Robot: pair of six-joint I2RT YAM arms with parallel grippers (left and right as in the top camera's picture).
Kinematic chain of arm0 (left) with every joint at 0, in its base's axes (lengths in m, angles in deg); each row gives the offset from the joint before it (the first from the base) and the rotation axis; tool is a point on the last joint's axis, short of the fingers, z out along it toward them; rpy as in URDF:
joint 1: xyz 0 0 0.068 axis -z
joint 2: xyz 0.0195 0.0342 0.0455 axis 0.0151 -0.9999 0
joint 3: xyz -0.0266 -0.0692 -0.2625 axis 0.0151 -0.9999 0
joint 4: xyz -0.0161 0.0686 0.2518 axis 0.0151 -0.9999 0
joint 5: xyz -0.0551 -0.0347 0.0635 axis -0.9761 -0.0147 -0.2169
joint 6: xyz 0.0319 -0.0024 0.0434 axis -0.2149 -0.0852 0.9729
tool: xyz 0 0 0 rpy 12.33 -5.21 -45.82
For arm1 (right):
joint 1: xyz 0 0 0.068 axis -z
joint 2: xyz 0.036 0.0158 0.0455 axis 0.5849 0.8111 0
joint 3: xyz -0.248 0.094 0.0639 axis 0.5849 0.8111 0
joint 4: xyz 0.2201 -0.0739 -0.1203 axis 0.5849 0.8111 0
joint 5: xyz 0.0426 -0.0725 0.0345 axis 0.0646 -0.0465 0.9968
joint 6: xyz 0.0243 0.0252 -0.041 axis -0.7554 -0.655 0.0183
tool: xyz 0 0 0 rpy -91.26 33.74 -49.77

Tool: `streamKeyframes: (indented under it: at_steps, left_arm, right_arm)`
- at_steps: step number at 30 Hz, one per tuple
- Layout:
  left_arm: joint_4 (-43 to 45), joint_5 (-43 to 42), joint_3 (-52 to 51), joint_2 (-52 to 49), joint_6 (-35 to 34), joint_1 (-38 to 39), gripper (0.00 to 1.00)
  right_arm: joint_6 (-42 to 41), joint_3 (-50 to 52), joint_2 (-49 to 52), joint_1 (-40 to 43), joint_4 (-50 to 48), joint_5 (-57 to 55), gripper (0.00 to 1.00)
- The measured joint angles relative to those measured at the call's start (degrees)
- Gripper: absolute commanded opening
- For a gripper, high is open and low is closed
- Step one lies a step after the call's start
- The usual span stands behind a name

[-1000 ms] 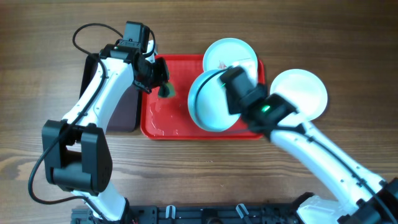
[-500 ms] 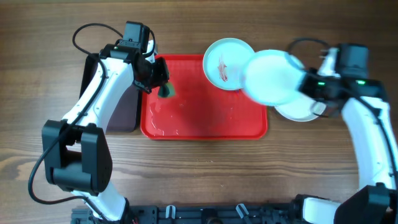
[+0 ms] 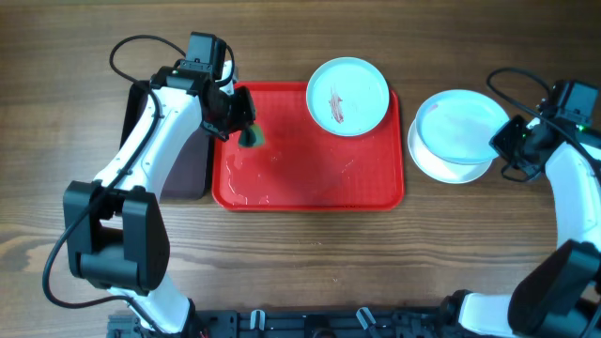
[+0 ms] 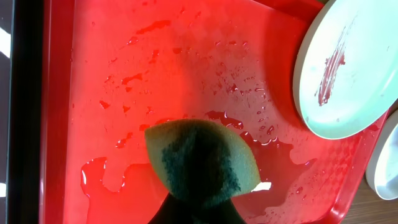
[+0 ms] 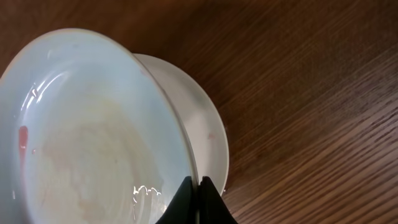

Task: Clean dirty plates on tray and stack at the side
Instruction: 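Release the stacked plate and grasp the last blue plate rim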

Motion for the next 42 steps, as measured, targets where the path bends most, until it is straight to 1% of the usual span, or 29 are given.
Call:
streamKeyframes:
  at_steps: [3,4,7,9,12,15,18,20,23,27,32,37,42]
  left_arm:
    - [0.0,0.0,0.0,0.0,0.0,0.0,0.04]
    - [0.0,0.0,0.0,0.0,0.0,0.0,0.04]
    - [0.0,0.0,0.0,0.0,0.0,0.0,0.04]
    - [0.0,0.0,0.0,0.0,0.0,0.0,0.04]
    - [0.0,0.0,0.0,0.0,0.0,0.0,0.04]
    - [0.0,0.0,0.0,0.0,0.0,0.0,0.04]
    - [0.0,0.0,0.0,0.0,0.0,0.0,0.04]
    - [0.0,0.0,0.0,0.0,0.0,0.0,0.04]
    - [0.0,0.0,0.0,0.0,0.0,0.0,0.04]
    - [0.0,0.0,0.0,0.0,0.0,0.0,0.04]
    - [0.0,0.0,0.0,0.0,0.0,0.0,0.04]
    - [0.0,0.0,0.0,0.0,0.0,0.0,0.04]
    - [0.0,0.0,0.0,0.0,0.0,0.0,0.04]
  right_arm:
    - [-0.4,0.0,2.1,0.0,-0.2,-0.9,0.05]
    - [-0.4,0.0,2.9,0.0,-0.3,-1.1,0.11]
    - [-0.9,0.0,4.5,0.0,-0.3,-1.5,0.22]
    - [-1.0,0.0,4.9,0.0,-0.3,-1.4,0.25]
    - [-0.3,0.0,4.8,0.0,-1.0,1.8,0.26]
    - [3.0,-0.1,4.9,-0.1,-1.8,10.0,0.28]
    - [5.3,-1.8,4.9,-1.4,-1.9,17.0,0.28]
    - [5.7,-3.4,4.9,-4.0,-3.1,20.0,0.28]
    - [5.0,-4.3,4.9,-9.3,-5.6,21.4,0.28]
    - [1.6,-4.4,4.9,-18.1,-8.4,18.4,0.29]
    - [-4.3,-4.4,6.4,-27.9,-11.0,10.1,0.29]
    - [-9.4,-4.4,11.0,-32.3,-13.2,5.3,0.29]
    - [-11.8,-4.4,16.0,-33.0,-15.9,4.0,0.29]
